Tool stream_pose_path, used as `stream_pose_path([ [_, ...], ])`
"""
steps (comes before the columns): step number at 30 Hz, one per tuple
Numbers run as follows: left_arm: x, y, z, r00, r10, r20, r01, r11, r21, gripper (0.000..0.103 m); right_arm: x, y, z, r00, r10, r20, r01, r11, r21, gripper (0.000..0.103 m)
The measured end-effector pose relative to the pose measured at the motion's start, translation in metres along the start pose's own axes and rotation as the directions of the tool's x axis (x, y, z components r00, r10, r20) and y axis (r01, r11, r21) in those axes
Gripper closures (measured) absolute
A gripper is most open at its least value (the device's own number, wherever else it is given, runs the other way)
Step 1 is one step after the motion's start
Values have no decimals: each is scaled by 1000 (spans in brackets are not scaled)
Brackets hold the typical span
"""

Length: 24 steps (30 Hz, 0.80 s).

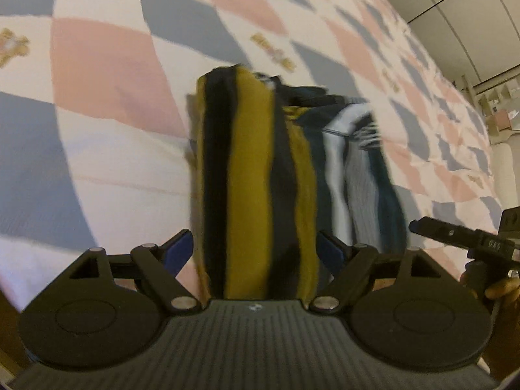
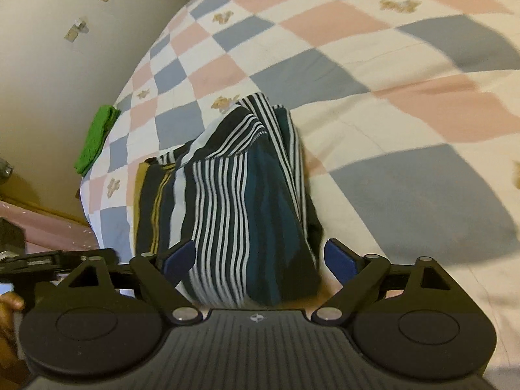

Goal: Fold clothes
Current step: 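Grasp the folded sweater stack with both tools, then carry the folded sweater with both tools toward the green knitted cloth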

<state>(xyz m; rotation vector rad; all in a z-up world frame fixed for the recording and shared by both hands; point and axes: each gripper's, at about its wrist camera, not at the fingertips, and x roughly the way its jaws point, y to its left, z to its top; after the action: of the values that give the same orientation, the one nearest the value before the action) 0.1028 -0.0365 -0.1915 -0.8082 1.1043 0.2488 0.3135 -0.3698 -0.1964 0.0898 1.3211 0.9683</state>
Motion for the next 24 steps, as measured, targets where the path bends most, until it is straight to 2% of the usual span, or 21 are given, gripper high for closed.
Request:
stream_pose_path([
  [4, 30, 30, 15, 995, -89, -34, 87, 995, -56, 16, 36, -13, 19, 999, -6, -37, 7, 1000, 20, 11],
  [9, 53, 50, 16, 970, -241, -20, 238, 968, -84, 15, 71, -37, 25, 990, 39, -136, -34, 999, 42, 10],
  [11, 59, 55, 17, 959, -283, -8, 281, 955, -95, 19, 81, -43, 25, 985, 52, -162, -47, 998, 35, 10],
  [13, 64, 58, 19, 951, -308, -2, 306, 946, -103, 31, 88, -50, 29, 983, 104, -153, -97, 994, 54, 9],
  [14, 66, 59, 19, 949, -317, 1, 315, 943, -107, 31, 93, -52, 32, 981, 125, -151, -116, 991, 63, 9],
  [16, 70, 61, 20, 942, -334, 6, 333, 936, -115, 37, 102, -56, 37, 975, 165, -147, -155, 985, 81, 15],
  [17, 72, 62, 21, 939, -343, 8, 342, 932, -120, 38, 107, -58, 40, 972, 185, -145, -174, 981, 90, 21],
  [18, 72, 63, 20, 938, -346, 13, 344, 930, -132, 42, 112, -59, 43, 967, 207, -150, -195, 976, 95, 28],
  [19, 71, 63, 20, 937, -348, 21, 348, 928, -133, 48, 116, -61, 45, 963, 220, -157, -205, 973, 103, 31],
  [20, 67, 60, 19, 938, -345, 29, 346, 931, -119, 50, 119, -63, 47, 959, 232, -163, -216, 970, 111, 38],
  [21, 63, 57, 18, 939, -341, 36, 343, 933, -104, 54, 120, -64, 47, 954, 251, -162, -233, 964, 125, 50],
  [23, 52, 51, 16, 939, -339, 57, 343, 936, -82, 58, 117, -65, 46, 946, 289, -148, -265, 951, 161, 62],
  [24, 46, 49, 14, 938, -340, 69, 344, 936, -75, 59, 112, -62, 45, 948, 284, -142, -262, 953, 155, 66],
])
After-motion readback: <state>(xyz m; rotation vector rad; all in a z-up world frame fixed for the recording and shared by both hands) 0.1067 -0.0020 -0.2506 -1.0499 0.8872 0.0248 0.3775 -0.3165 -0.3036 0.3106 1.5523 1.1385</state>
